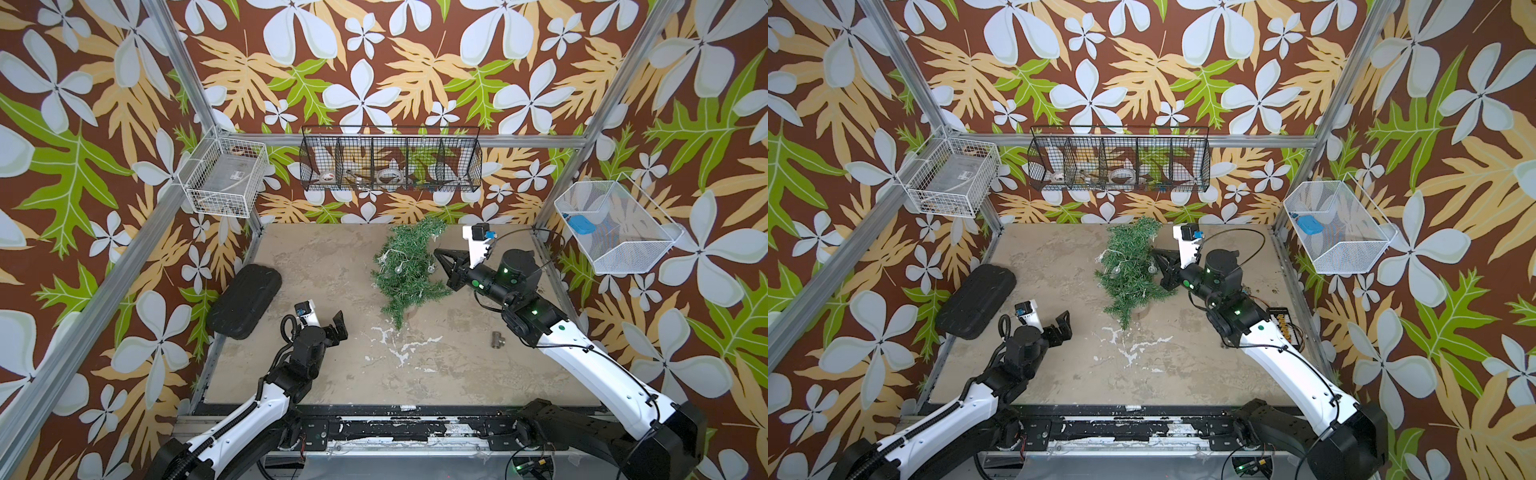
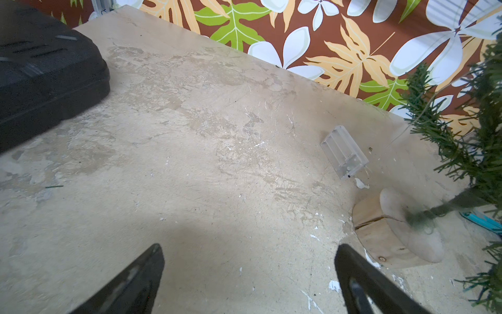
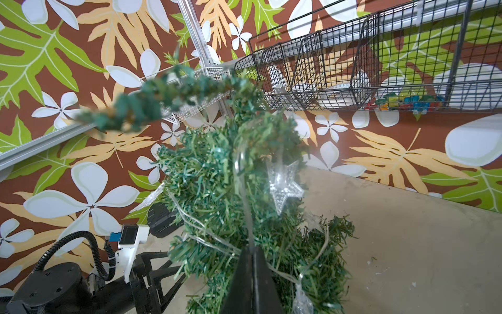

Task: Remove string lights from the small christmas tree
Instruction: Pick up the light string from the Christmas tree.

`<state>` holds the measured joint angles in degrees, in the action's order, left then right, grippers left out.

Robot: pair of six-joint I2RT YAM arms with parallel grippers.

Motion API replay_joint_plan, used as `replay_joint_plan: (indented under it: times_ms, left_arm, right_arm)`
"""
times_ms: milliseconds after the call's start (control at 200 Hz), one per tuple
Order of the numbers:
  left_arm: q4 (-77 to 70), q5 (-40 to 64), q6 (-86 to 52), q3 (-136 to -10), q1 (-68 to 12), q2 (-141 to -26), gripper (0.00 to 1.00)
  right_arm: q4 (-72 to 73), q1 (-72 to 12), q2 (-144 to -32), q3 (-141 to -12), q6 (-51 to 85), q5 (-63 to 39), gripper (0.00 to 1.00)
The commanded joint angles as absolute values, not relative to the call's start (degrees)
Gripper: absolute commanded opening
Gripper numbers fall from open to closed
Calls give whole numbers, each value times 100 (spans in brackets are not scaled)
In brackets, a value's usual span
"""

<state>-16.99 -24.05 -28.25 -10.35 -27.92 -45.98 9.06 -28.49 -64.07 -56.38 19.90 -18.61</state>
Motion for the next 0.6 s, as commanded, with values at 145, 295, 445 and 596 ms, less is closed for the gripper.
replay_joint_plan:
  times_ms: [145,295,445,596]
  left_arm:
    - [-1821,-2520,-2882,-1010,-2798,-4588,100]
    - [-1819,-2483,-2891,-1006,-2795,-4596,100]
    - [-1875,-2464,-2883,-1010,-2793,-4666,100]
    - [-1761,-2442,-2906,-1072,-2797,-4713,100]
  right_arm:
    - [615,-2852,-6011,-5720,1771,-1547,0]
    - [426,-2850,-5982,-6084,1689,-1336,0]
    - [-308,-2847,-6475,-7007,1435,-970,0]
    - [-596,-2590,-7002,-7696,1522,-920,0]
